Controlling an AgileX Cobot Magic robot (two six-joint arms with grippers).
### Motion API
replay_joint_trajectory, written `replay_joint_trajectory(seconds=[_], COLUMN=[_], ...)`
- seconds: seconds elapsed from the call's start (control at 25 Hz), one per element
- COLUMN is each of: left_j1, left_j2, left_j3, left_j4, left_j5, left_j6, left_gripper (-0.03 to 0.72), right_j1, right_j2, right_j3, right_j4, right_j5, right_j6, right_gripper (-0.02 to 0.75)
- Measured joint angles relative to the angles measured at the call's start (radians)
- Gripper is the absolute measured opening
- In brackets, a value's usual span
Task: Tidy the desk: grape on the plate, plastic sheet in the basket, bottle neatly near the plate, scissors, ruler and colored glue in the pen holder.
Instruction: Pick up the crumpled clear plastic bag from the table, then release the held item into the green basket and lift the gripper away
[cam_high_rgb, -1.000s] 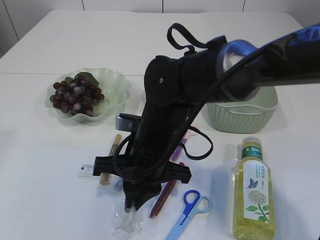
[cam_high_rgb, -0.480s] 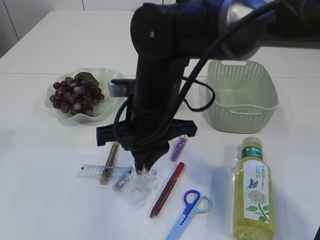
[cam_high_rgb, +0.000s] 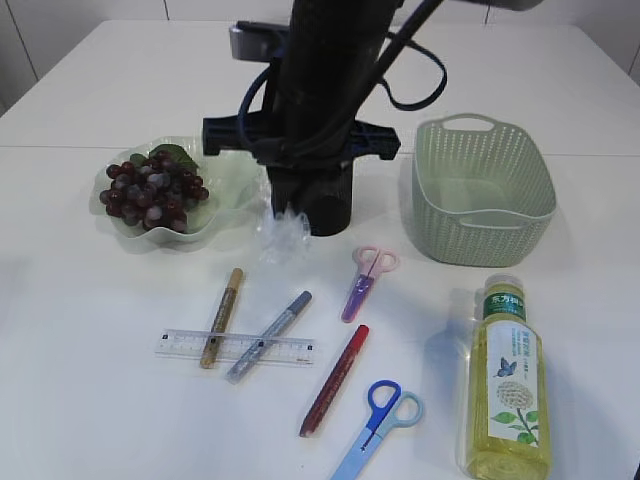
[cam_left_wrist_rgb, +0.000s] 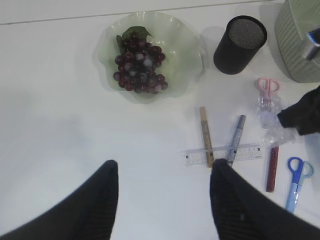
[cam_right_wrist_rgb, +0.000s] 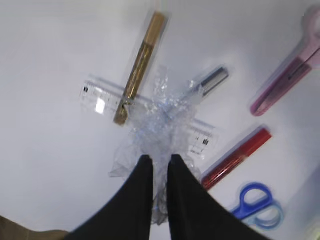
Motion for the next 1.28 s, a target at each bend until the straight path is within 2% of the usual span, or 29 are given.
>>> replay_joint_trajectory(seconds=[0.2,0.48,0.88,1.08,1.28], left_j1=[0.000,0.000,0.000,0.000,0.000], left_j2=[0.000,0.000,0.000,0.000,0.000], left_j3=[0.000,0.000,0.000,0.000,0.000], left_j4=[0.002,0.014,0.015,0.017,0.017], left_j5=[0.000,0.000,0.000,0.000,0.000], left_j6=[-0.002,-0.002,-0.002,-0.002,-0.002], left_gripper=[0.426,0.426,0.425,0.424,0.424], right_j1=[-0.063,-0.220,-0.355,-0.410,-0.431], right_j2=[0.000,0.000,-0.002,0.000,0.023], right_j3=[-0.067,-0.156,-0.195,-0.195,-0.197], right_j4=[-0.061,-0.113,-0.313,-0.314,-0.297], right_j5=[0.008,0.018,0.022,0.022,0.022], right_j6=[-0.002,-0.023,-0.045,-0.050,-0.054], right_gripper=[0.091,0.090,0.090,0.090,0.090])
